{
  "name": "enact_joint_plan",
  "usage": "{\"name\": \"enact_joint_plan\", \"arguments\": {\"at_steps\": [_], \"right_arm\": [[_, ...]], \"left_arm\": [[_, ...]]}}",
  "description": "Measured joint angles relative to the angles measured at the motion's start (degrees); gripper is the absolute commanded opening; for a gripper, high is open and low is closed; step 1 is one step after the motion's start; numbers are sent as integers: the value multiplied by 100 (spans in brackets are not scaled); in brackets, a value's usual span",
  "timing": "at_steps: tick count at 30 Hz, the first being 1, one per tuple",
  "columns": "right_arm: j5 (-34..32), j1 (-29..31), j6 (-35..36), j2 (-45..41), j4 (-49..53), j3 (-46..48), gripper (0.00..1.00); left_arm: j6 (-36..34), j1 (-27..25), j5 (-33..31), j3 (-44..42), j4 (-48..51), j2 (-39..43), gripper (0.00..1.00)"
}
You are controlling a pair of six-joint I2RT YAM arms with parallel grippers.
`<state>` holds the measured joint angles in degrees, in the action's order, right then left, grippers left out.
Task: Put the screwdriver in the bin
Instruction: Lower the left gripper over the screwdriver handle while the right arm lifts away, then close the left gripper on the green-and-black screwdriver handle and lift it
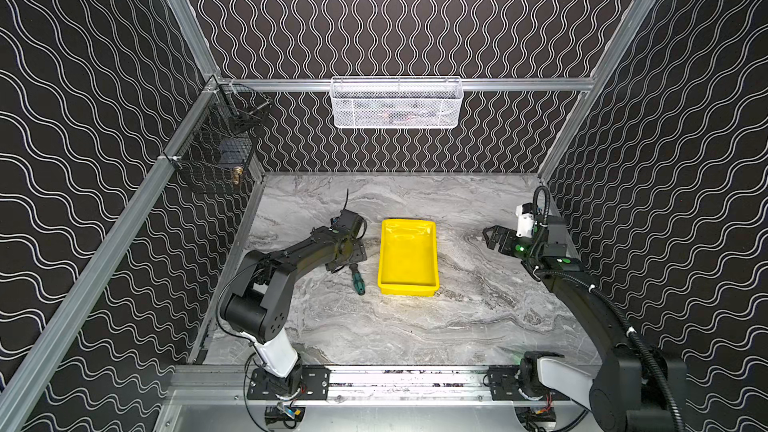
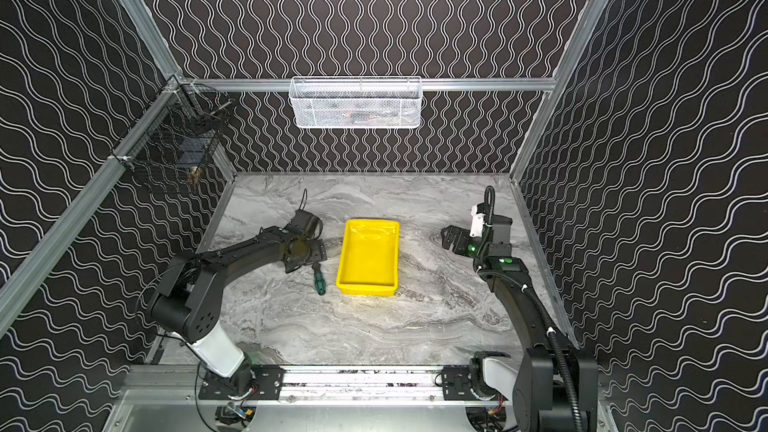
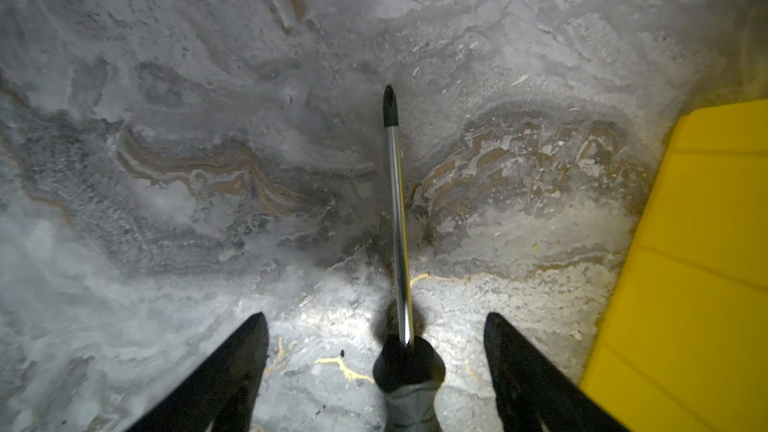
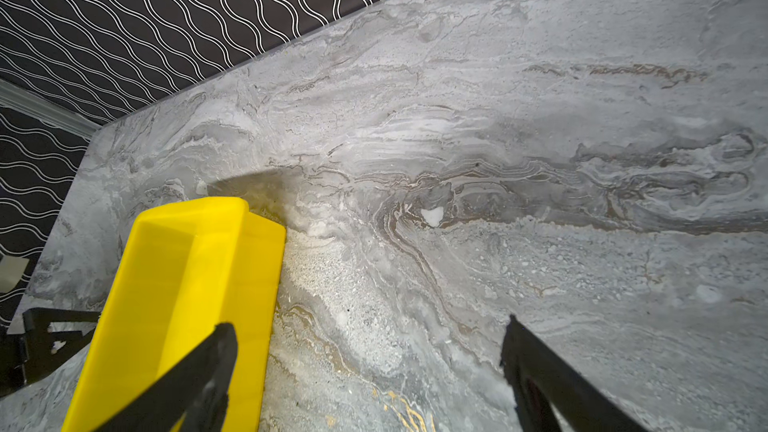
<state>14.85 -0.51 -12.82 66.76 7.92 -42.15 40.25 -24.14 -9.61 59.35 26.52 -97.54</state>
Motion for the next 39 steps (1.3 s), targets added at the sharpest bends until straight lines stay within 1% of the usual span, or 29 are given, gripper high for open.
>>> {"name": "enact_joint_plan", "arguments": {"at_steps": [4, 9, 13, 20, 31, 39], "right_arm": [[61, 0, 13, 11, 7, 0, 99], [63, -2, 68, 11, 79, -55, 99], [74, -2, 107, 11, 109, -96, 99], [181, -2, 129, 9, 142, -118, 99], [254, -2, 131, -31, 212, -125, 99], [319, -2, 131, -44, 249, -120, 99]], "left_arm": [[0, -37, 155, -57, 15, 87, 83], [2, -225, 238, -297, 133, 444, 83], [2, -369, 256, -400, 247, 546, 82], [22, -487, 258, -549, 310, 564, 75], [24, -529, 278, -693, 136, 341, 69], [22, -529, 264, -691, 22, 249, 61]]}}
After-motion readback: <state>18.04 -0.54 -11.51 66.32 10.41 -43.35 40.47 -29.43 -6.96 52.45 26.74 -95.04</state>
